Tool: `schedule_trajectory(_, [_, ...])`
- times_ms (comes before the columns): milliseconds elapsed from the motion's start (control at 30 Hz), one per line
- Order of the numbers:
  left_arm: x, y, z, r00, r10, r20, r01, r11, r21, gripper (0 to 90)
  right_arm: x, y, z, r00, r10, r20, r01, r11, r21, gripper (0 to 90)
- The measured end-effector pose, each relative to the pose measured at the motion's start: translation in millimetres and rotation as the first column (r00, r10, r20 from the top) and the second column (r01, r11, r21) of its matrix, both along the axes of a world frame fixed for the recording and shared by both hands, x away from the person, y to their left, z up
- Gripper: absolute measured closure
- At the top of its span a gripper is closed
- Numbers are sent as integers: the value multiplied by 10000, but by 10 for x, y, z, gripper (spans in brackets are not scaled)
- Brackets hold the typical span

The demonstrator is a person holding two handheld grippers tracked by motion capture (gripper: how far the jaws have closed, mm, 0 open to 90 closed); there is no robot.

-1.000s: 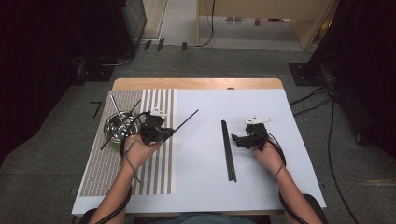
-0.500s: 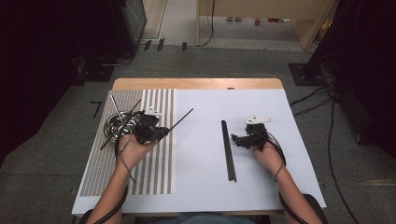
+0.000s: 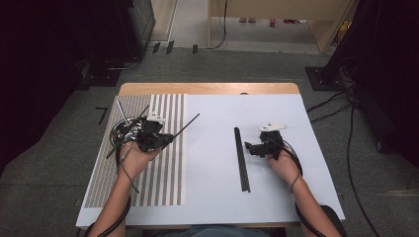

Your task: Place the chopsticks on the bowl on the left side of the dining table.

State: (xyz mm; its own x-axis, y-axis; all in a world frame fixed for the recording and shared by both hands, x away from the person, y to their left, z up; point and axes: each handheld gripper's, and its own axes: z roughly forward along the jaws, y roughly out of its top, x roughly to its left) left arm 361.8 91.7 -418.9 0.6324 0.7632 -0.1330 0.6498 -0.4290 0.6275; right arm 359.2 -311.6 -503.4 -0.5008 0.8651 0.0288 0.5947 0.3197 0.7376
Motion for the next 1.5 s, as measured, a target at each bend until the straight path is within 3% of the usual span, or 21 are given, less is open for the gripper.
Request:
schedule_trajectory(767, [11, 243, 21, 9990, 385, -204, -384, 9992, 69, 877, 0, 0, 0, 10000, 2, 5, -2, 10000, 2, 137])
schedule_trajectory(1500, [10, 561, 69, 9936, 1120, -135, -1118, 9936, 157, 877, 0, 0, 0, 10000, 3, -1, -3, 10000, -9, 137])
